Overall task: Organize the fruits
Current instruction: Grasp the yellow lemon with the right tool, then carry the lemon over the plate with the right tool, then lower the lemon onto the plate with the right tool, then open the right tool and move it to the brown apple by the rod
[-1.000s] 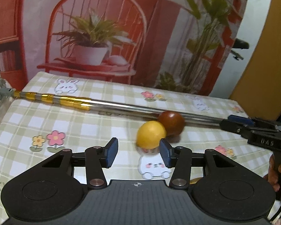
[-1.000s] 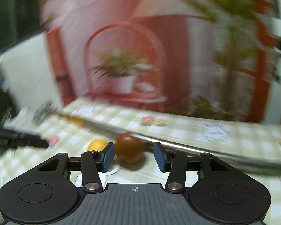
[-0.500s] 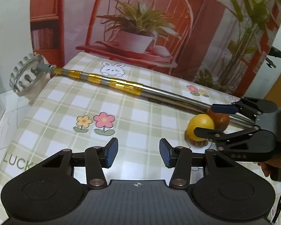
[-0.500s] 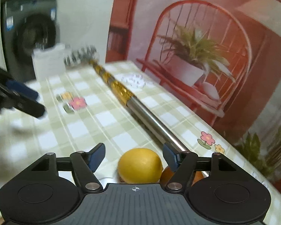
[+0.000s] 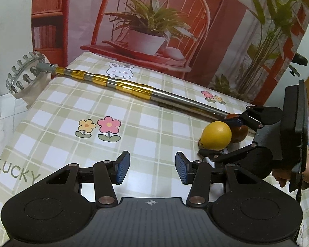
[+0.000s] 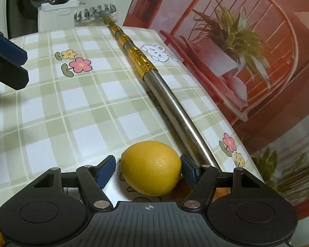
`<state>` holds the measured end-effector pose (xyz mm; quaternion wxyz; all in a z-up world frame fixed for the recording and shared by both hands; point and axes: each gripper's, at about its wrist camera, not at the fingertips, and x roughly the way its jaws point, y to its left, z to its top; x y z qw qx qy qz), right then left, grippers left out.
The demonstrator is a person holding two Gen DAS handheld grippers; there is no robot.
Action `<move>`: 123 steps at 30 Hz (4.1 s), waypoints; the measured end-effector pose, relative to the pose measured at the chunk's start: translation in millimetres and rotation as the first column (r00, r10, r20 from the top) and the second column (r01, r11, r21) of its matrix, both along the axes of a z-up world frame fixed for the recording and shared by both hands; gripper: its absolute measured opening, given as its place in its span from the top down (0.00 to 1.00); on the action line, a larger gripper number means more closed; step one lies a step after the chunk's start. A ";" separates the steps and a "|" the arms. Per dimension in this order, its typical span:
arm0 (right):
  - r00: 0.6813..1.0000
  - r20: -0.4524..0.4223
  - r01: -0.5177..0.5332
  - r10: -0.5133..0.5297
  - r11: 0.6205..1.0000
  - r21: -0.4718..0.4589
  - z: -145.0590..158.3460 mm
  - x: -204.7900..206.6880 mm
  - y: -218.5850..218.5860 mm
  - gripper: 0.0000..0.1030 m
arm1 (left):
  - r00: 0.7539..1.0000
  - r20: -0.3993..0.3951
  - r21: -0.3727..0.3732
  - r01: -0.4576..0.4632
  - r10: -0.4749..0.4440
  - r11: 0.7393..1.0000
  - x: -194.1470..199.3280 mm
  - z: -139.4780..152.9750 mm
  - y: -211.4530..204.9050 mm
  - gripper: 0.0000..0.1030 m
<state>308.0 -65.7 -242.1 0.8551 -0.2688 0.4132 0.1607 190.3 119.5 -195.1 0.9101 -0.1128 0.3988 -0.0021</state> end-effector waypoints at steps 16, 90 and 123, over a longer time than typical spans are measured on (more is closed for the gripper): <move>1.000 0.002 0.012 -0.012 1.000 0.007 7.0 -28.1 5.2 0.47 | 0.999 0.022 -0.005 0.040 -0.040 0.999 -13.2 6.0 -11.9 0.50; 0.901 -0.088 0.400 -0.425 0.734 0.549 27.6 -234.6 -48.1 0.46 | 0.989 0.000 -0.007 0.149 -0.149 0.989 -78.4 -8.9 -60.2 0.40; 0.869 0.125 0.316 -0.479 0.731 0.604 59.9 -97.4 -122.1 0.46 | 0.993 0.109 0.065 0.032 -0.039 0.997 -48.4 13.5 -34.0 0.36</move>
